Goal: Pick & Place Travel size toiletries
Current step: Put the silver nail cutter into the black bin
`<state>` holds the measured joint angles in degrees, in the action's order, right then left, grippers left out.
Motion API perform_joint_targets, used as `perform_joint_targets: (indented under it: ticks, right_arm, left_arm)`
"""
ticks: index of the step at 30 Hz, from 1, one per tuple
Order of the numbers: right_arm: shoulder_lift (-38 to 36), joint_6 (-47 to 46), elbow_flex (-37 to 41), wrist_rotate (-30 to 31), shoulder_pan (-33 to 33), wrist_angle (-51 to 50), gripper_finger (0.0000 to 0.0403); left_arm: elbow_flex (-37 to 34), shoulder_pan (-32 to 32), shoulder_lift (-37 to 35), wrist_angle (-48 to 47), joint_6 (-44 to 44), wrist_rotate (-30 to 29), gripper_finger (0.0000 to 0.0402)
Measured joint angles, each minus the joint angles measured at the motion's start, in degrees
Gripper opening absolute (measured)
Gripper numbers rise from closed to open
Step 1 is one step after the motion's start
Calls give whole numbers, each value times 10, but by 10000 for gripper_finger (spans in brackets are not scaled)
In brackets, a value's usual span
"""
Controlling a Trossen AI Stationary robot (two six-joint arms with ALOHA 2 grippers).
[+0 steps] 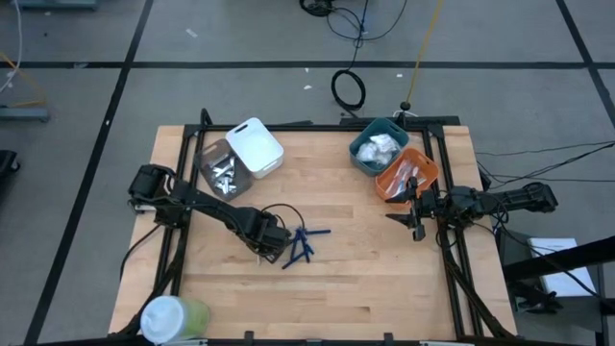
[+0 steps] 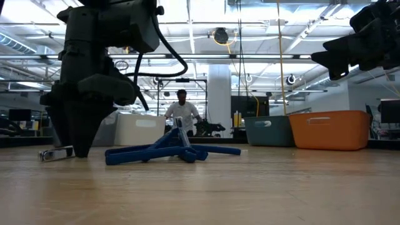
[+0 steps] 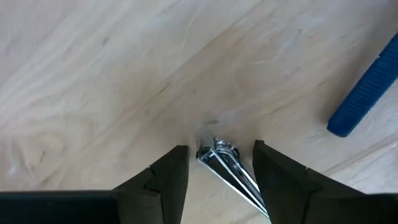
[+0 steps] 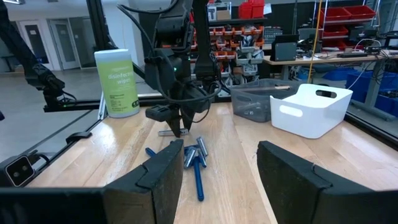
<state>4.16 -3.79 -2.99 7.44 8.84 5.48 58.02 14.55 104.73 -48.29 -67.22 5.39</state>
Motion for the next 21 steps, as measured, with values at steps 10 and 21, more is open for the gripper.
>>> perform_joint_targets:
  ticks: [10,21]
  right_arm:
    - [0,0,0,0,0,0,192]
    - [0,0,0,0,0,0,192]
  left_arm:
    - [0,0,0,-2,-4,22,151]
    - [-3,3,-7,20,74,26,33]
